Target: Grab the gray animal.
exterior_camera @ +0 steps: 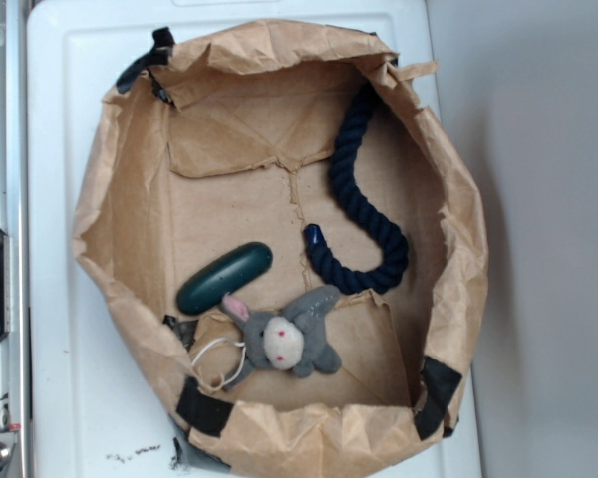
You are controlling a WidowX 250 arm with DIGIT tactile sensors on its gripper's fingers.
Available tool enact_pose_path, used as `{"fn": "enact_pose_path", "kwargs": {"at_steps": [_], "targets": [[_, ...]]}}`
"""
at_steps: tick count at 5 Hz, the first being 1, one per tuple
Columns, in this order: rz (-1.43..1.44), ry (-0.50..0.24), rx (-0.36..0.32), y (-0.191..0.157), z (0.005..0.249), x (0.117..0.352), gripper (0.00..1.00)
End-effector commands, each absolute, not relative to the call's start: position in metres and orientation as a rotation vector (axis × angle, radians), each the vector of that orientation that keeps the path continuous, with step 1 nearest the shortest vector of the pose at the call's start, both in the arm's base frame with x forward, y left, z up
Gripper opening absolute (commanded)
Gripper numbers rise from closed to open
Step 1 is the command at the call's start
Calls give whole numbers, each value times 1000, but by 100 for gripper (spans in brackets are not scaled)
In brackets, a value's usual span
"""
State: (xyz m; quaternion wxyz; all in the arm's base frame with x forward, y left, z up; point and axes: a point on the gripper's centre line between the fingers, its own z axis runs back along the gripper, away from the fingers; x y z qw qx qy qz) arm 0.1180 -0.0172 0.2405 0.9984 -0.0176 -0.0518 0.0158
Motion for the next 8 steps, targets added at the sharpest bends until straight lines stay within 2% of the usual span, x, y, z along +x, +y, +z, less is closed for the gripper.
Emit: {"fn": "enact_pose_path", "kwargs": {"at_steps": [1, 3, 7, 8], "targets": [[32, -104, -35, -17, 241, 118, 100], [162, -101, -22, -62, 230, 197, 100], [206, -99, -12, -63, 231, 193, 100], [258, -157, -53, -62, 217, 218, 100]]}}
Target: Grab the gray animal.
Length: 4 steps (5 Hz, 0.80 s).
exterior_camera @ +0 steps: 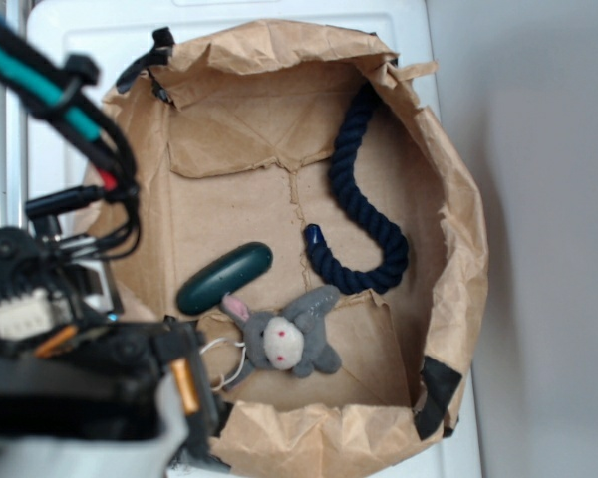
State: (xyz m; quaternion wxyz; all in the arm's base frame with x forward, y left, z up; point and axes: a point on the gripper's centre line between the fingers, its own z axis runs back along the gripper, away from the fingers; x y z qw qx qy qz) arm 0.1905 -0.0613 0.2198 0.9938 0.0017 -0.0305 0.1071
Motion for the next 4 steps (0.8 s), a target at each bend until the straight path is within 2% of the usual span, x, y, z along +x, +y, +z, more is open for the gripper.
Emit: {"fn": "enact_pose_path", "kwargs": {"at_steps": [1, 2, 3, 4], "targets": [[248, -125, -18, -48, 210, 241, 100], [221, -60, -6, -29, 204, 259, 100], [127, -93, 0, -16, 186, 286, 100], [80, -109, 8, -10, 167, 337, 100]]}}
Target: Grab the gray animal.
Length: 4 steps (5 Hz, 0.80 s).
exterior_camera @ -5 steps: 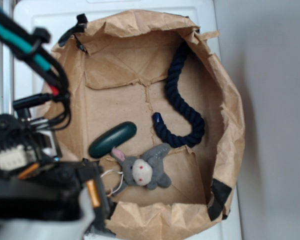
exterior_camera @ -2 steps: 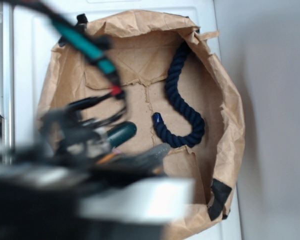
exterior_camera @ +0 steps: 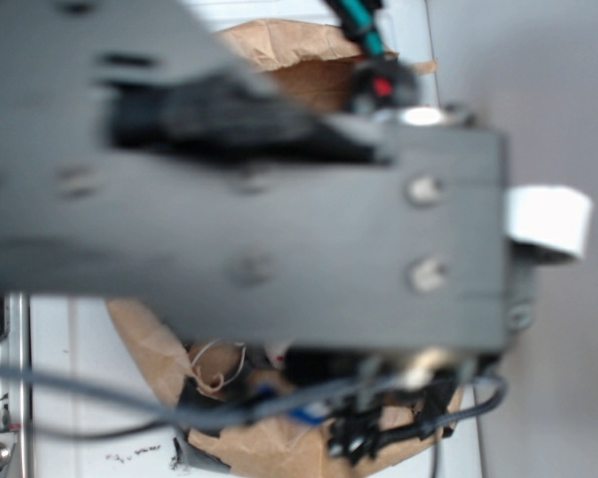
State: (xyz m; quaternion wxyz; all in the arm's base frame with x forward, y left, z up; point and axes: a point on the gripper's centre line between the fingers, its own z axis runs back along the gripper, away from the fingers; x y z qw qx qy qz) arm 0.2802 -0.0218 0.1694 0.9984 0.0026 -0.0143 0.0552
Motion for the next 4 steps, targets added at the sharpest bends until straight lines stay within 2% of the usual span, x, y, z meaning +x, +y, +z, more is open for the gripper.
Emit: {"fn": "enact_pose_path", "kwargs": {"at_steps": [1, 2, 4], "targets": [[11, -77, -63, -13, 153, 358, 100], [-112, -78, -105, -21, 144, 340, 100], [-112, -78, -105, -21, 144, 340, 100]]}}
